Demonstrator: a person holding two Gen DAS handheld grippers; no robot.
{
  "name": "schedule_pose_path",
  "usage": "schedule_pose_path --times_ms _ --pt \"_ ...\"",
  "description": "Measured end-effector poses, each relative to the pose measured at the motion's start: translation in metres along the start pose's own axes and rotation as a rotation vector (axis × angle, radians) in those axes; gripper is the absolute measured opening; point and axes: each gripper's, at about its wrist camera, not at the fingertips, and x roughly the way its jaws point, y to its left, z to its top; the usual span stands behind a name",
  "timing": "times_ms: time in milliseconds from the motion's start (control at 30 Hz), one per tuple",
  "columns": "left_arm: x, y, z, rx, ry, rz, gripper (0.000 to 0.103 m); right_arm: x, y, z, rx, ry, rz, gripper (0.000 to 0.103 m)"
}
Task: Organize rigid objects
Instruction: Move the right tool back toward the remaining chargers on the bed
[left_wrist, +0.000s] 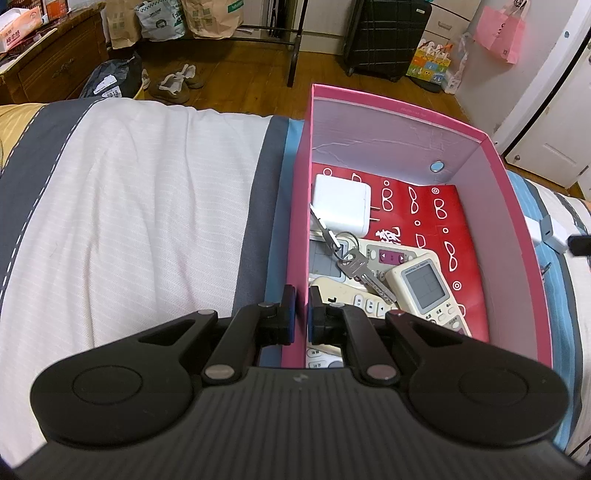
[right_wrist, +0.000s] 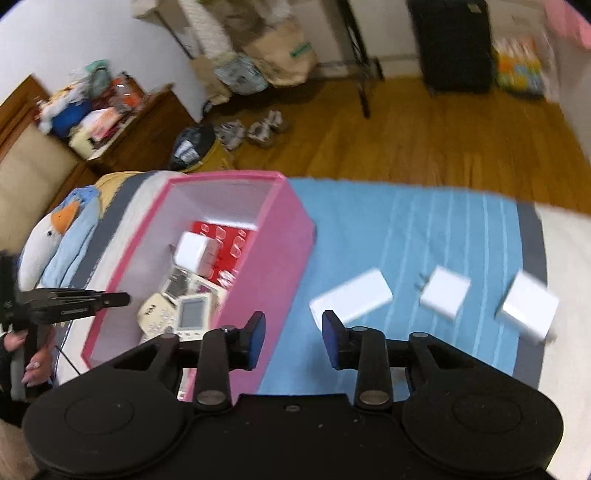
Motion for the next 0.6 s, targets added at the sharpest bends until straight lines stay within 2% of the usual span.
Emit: schedule_pose_path --times_ms 167,367,467,600 --pt "0.000 0.000 0.000 0.000 0.000 -0.001 0.005 0.045 -0.023 -0.003 0.120 0.079 -0.010 0.041" --pt "0.000 0.000 0.001 -0.003 0.000 -0.003 0.005 0.086 -0.040 0.001 0.239 0.110 -0.051 0.046" --pt "0.000 0.000 0.001 -0.003 0.000 -0.007 0.005 0.096 -0.037 -0.001 0.253 0.116 -0.071 0.046" --pt "0.000 0.002 0.000 -0.009 0.000 -0.017 0.006 0.099 -0.036 -0.003 0.287 0.081 -0.068 0.058"
